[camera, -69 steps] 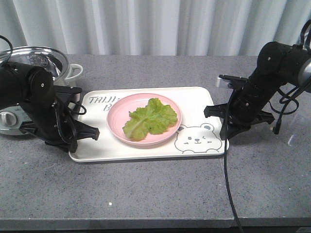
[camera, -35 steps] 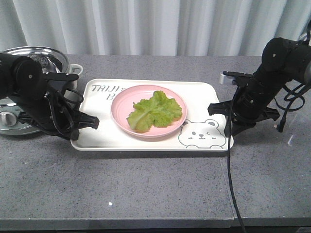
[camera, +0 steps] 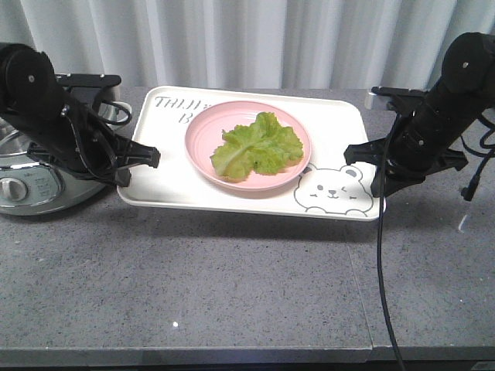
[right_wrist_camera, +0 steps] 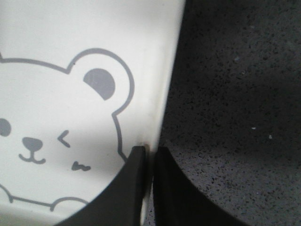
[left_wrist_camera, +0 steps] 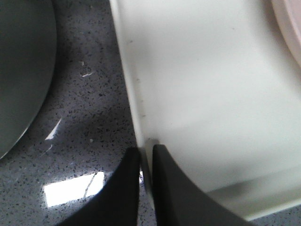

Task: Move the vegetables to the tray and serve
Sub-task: 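Lift the tray off the counter with both grippers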

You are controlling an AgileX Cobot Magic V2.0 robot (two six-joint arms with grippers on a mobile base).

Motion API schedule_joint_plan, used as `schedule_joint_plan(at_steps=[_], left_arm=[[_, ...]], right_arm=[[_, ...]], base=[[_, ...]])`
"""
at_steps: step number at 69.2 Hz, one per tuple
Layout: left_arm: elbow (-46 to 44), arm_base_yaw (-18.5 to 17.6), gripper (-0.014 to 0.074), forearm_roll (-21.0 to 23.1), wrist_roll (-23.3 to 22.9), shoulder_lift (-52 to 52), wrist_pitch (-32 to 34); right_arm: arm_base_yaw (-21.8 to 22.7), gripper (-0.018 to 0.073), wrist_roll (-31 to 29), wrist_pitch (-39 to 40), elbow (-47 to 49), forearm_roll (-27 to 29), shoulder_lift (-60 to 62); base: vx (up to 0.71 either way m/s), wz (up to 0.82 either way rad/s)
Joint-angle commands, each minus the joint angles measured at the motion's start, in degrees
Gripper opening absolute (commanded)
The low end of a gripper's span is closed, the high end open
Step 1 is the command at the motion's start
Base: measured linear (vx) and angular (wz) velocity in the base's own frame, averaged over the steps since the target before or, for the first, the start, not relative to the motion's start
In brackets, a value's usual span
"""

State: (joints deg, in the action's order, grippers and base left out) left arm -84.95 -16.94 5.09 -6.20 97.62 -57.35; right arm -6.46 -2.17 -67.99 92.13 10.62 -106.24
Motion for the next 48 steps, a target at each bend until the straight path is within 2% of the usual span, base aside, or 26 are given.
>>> schedule_joint_plan(at_steps=[1,48], left_arm=[[-3.1,-2.0,-0.0008,7.3,2.0,-3.3,3.9],[-3.1,-2.2,-0.0008,7.1,1.9,-3.3,2.0]], right_arm=[[-0.9,-0.0004,-2.1,1.5,1.6,5.3,4.1],[-0.9,-0.0004,-1.9,2.1,3.4,5.0,6.1]], base=[[0.0,0.0],[0.0,0.0]])
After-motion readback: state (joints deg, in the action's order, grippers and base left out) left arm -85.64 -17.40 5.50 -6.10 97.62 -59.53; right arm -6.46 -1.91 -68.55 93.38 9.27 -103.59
